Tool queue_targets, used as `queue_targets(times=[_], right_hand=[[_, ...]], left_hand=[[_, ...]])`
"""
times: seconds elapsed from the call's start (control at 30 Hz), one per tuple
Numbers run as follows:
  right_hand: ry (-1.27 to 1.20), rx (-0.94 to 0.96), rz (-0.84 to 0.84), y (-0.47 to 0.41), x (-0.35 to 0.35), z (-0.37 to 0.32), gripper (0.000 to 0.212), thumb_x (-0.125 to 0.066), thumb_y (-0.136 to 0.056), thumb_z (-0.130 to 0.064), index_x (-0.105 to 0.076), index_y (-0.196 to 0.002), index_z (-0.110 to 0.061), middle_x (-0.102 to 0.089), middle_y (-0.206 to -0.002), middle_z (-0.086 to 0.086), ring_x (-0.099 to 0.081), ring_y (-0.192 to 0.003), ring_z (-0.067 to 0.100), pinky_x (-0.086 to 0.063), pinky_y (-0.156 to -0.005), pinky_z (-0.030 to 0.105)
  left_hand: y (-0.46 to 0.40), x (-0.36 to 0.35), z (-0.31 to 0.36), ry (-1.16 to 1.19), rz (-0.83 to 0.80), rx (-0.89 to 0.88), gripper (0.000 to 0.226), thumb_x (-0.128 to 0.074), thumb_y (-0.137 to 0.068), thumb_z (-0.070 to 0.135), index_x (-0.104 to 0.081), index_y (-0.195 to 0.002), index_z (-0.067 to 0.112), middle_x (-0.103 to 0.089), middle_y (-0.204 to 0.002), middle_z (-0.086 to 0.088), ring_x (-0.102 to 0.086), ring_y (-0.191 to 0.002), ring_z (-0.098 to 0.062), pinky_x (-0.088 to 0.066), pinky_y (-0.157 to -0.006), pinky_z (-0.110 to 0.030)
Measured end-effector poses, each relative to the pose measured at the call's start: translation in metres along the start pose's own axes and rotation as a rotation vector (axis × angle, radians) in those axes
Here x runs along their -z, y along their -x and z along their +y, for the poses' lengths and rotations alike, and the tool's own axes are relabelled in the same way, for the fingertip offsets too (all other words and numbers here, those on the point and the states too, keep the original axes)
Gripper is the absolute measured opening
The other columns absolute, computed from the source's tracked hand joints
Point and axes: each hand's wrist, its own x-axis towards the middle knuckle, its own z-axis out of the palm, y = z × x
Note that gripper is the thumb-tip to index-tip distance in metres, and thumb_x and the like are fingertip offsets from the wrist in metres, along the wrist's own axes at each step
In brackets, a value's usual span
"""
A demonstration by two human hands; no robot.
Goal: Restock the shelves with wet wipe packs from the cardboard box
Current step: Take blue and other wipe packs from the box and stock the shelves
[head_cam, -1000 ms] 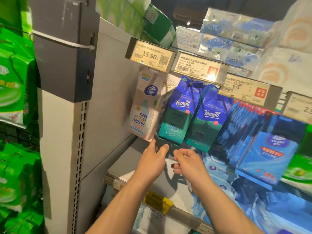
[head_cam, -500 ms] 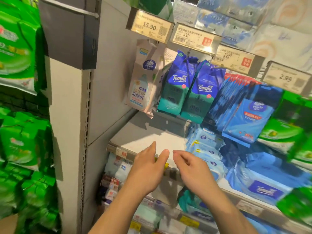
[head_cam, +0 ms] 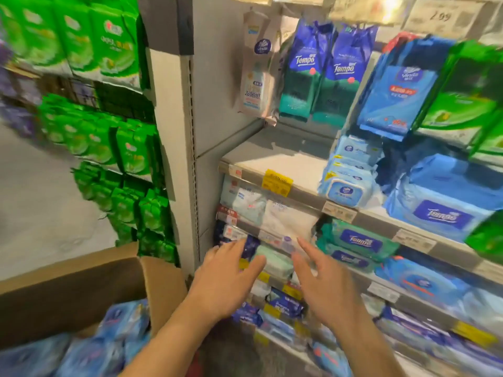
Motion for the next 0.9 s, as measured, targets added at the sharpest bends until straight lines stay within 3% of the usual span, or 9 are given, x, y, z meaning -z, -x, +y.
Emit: queue_targets(times=[0.1,0.27,0.37,0.47,0.63,0.77,0.9], right_hand=[[-0.098,-0.025,-0.085,0.036,-0.019,0.01,0.052,-0.048,-0.101,-0.055,-0.043,-0.152,-0.044,-0.043,-0.156,-0.019,-0.044,-0.142,0.008,-0.035,-0.114,0.028],[-0.166,0.033,-0.23,0.082,-0.057,-0.012,0.055,-0.046,-0.101,-0.058,-0.041,-0.153,-0.042,-0.04,-0.157,-0.021,-0.037,-0.145,0.003,-0.031,-0.116,0.029],[-0.139,0.047,-0.338,0.096,-0.083,-0.033,0.059,-0.042,-0.099,-0.064,-0.037,-0.154,-0.046,-0.039,-0.158,-0.021,-0.044,-0.142,0.009,-0.036,-0.117,0.035],[-0.084,0.096,-0.431,0.105,-0.111,-0.055,0.06,-0.039,-0.099,-0.065,-0.031,-0.156,-0.047,-0.032,-0.162,-0.021,-0.035,-0.148,0.01,-0.033,-0.118,0.034],[0.022,0.112,-0.559,0.11,-0.171,-0.088,0.062,-0.034,-0.096,-0.072,-0.03,-0.155,-0.052,-0.035,-0.161,-0.021,-0.037,-0.146,0.011,-0.034,-0.117,0.035],[0.067,0.121,-0.613,0.112,-0.232,-0.12,0.06,-0.038,-0.098,-0.068,-0.036,-0.154,-0.048,-0.039,-0.16,-0.015,-0.041,-0.145,0.015,-0.035,-0.114,0.034],[0.042,0.096,-0.62,0.118,-0.295,-0.156,0.047,-0.051,-0.098,-0.059,-0.05,-0.144,-0.047,-0.059,-0.145,-0.006,-0.054,-0.134,0.019,-0.042,-0.096,0.029]], left_hand=[[0.054,-0.001,-0.019,0.011,0.016,0.093,0.089,-0.025,-0.086,0.086,-0.036,-0.157,0.033,-0.039,-0.16,0.011,-0.029,-0.15,-0.019,-0.024,-0.123,-0.039],[0.136,0.021,-0.062,0.058,0.093,0.248,0.074,-0.042,-0.097,0.069,-0.037,-0.158,0.028,-0.037,-0.162,0.005,-0.031,-0.15,-0.018,-0.024,-0.123,-0.035],[0.172,0.046,-0.098,0.055,0.169,0.361,0.065,-0.04,-0.101,0.06,-0.038,-0.157,0.027,-0.04,-0.161,0.004,-0.033,-0.148,-0.019,-0.024,-0.121,-0.036],[0.195,0.074,-0.137,0.124,0.298,0.465,0.062,-0.041,-0.102,0.057,-0.043,-0.155,0.025,-0.045,-0.159,0.0,-0.038,-0.146,-0.02,-0.027,-0.121,-0.037],[0.231,0.103,-0.202,0.284,0.408,0.615,0.063,-0.043,-0.101,0.062,-0.046,-0.154,0.028,-0.045,-0.159,0.005,-0.037,-0.147,-0.015,-0.027,-0.121,-0.035],[0.259,0.111,-0.264,0.394,0.42,0.712,0.062,-0.049,-0.099,0.06,-0.055,-0.147,0.02,-0.054,-0.152,0.0,-0.05,-0.138,-0.015,-0.038,-0.108,-0.026],[0.284,0.133,-0.331,0.395,0.385,0.813,0.05,-0.046,-0.105,0.047,-0.057,-0.145,0.018,-0.058,-0.148,-0.001,-0.053,-0.135,-0.018,-0.035,-0.106,-0.027]])
